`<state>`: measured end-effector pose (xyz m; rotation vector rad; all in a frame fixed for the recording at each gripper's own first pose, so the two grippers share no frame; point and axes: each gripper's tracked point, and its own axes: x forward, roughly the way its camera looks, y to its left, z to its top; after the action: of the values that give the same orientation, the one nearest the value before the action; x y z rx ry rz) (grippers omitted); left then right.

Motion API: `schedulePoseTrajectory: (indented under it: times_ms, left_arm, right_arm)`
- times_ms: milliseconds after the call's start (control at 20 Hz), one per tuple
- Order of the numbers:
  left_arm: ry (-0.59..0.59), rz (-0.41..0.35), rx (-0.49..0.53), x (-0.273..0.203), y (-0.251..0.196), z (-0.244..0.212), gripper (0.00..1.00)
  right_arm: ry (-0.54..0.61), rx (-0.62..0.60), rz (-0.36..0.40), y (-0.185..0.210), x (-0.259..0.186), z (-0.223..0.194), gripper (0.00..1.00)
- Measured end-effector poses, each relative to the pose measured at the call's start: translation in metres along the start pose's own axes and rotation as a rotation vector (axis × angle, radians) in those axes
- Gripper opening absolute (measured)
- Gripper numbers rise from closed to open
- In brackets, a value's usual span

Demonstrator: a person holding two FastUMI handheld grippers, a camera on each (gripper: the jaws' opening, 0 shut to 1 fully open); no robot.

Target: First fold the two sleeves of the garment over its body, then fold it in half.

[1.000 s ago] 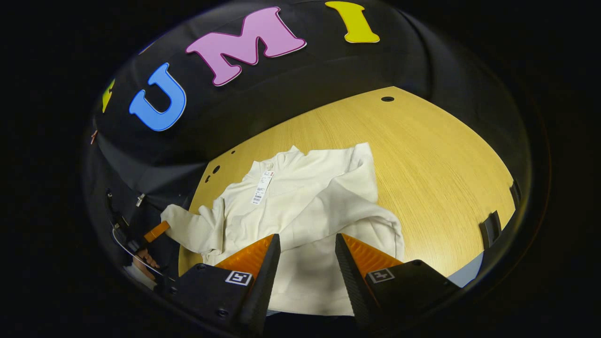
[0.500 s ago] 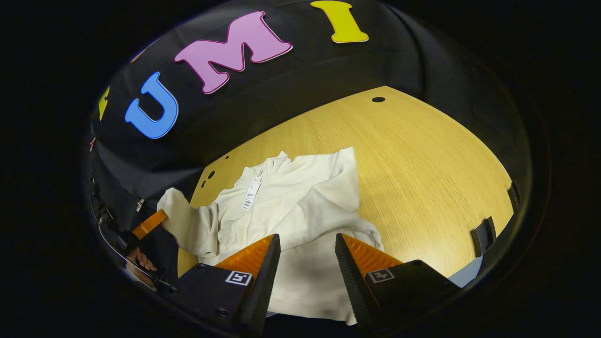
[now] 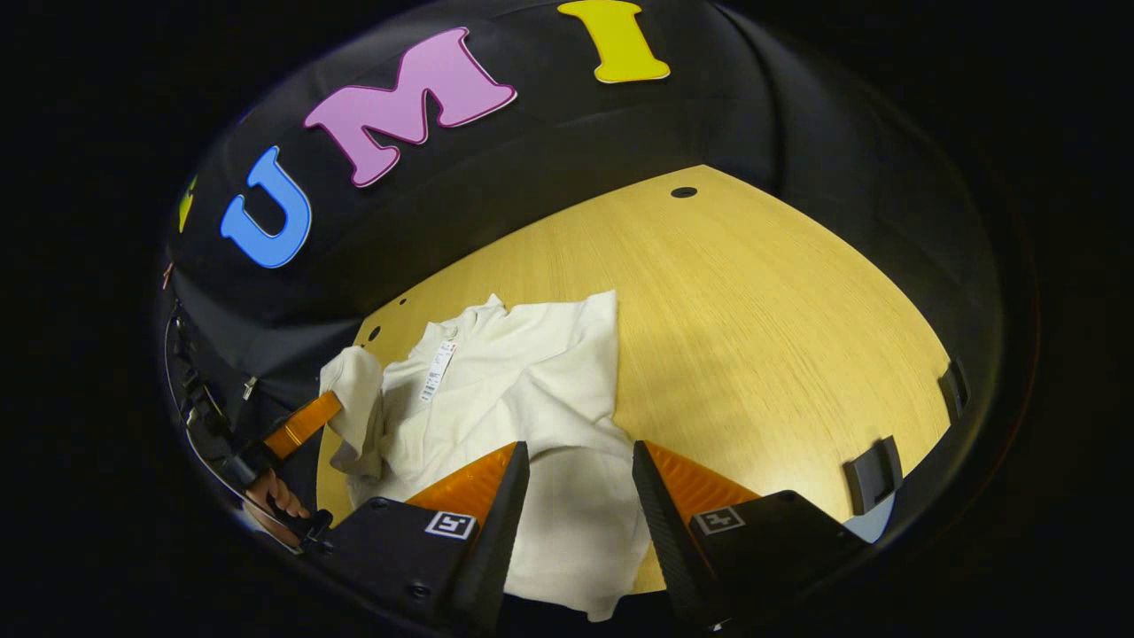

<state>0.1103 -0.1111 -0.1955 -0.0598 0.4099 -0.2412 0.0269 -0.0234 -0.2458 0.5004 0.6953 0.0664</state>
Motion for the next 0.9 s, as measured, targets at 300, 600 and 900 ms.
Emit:
schedulePoseTrajectory:
  times_ms: [300,600,900]
  left_arm:
    - [0.044,0.053,0.026,0.023,-0.036,-0.024,0.08]
    - [0.051,0.004,-0.023,0.047,-0.081,-0.034,0.17]
    - [0.043,0.014,0.02,0.056,-0.105,-0.038,0.57]
  right_arm:
    - [0.036,-0.014,0.01,-0.028,0.007,0.01,0.74]
    - [0.075,-0.04,0.028,-0.05,0.02,0.022,0.74]
    - [0.092,-0.051,0.036,-0.065,0.03,0.033,0.74]
